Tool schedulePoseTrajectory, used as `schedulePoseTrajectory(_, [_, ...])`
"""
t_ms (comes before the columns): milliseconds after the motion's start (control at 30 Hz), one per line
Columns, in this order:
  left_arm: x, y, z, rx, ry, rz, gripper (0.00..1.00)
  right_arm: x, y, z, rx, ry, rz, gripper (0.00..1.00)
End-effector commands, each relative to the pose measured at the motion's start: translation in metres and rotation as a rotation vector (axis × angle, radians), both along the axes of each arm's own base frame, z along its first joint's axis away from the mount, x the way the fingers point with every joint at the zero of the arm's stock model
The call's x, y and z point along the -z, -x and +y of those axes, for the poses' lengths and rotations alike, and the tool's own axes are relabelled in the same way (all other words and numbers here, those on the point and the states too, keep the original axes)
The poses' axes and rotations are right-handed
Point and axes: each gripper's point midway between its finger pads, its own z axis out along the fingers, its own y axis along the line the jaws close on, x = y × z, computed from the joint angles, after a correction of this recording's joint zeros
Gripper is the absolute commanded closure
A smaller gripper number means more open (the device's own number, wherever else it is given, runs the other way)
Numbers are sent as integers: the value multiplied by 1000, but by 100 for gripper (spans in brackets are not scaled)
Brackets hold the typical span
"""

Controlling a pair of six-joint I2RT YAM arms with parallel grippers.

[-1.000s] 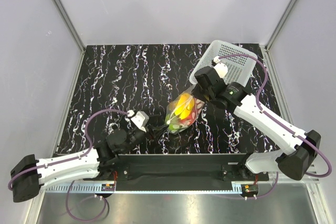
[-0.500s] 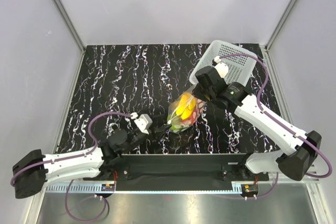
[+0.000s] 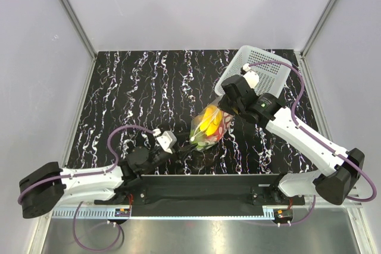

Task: Place the food in the zip-top bag and seal the zipper
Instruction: Zip the zipper food storage bag at the center of the board.

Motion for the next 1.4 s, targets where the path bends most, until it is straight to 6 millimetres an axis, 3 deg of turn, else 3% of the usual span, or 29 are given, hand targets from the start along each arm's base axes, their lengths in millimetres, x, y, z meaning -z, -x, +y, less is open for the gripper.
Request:
schedulePoseTrajectory(0, [-38, 1, -5, 12, 148, -58, 46, -39, -7, -1, 19, -71, -87, 100])
schedulePoseTrajectory(300, [-37, -10, -23, 0, 118, -37, 91, -35, -5, -3, 24, -62, -81, 99])
schedulePoseTrajectory(500, [-41, -14, -2, -71, 155, -32, 100, -39, 0, -26, 39, 23, -115, 87])
schedulePoseTrajectory(600, [-43, -19, 7, -84, 141, -23, 100, -44, 5, -34, -15, 85, -152, 75])
schedulePoseTrajectory(633, [-43, -15, 5, -45, 142, -11, 100, -48, 8, -34, -55, 95, -169, 66])
schedulePoseTrajectory(667, [-44, -23, 11, -62, 136, -3, 100, -51, 10, -34, -120, 142, -196, 47])
schedulePoseTrajectory(700, [-47, -25, 13, -63, 128, 14, 100, -51, 15, -33, -170, 148, -202, 39])
schedulePoseTrajectory(800, [-49, -33, 23, -44, 153, 50, 100, -56, 21, -36, -274, 222, -243, 26])
schedulePoseTrajectory(833, [-49, -29, 21, 3, 166, 76, 100, -61, 26, -34, -312, 219, -258, 26])
schedulePoseTrajectory(867, [-48, -38, 27, -13, 167, 87, 100, -66, 25, -33, -356, 246, -290, 29])
schedulePoseTrajectory(967, [-49, -40, 29, 30, 176, 98, 100, -81, 30, -8, -548, 235, -423, 36])
schedulePoseTrajectory(1000, [-50, -40, 29, 38, 176, 98, 100, -86, 45, 14, -705, 178, -474, 38])
schedulePoseTrajectory(1067, [-52, -40, 28, 59, 171, 95, 100, -96, 53, 36, -890, 182, -626, 40])
schedulePoseTrajectory(1100, [-55, -41, 28, 64, 171, 90, 100, -97, 66, 51, -1019, 152, -669, 39])
schedulePoseTrajectory(1167, [-56, -43, 28, 72, 162, 86, 100, -105, 67, 58, -1115, 199, -745, 36])
schedulePoseTrajectory(1200, [-56, -44, 29, 71, 158, 88, 100, -98, 71, 69, -1205, 197, -733, 36])
schedulePoseTrajectory(1267, [-56, -47, 32, 60, 155, 91, 100, -105, 72, 73, -1292, 253, -760, 41])
schedulePoseTrajectory(1300, [-56, -49, 33, 53, 156, 94, 100, -96, 69, 81, -1340, 261, -739, 42])
schedulePoseTrajectory(1367, [-55, -51, 37, 38, 167, 98, 100, -98, 66, 85, -1400, 306, -776, 43])
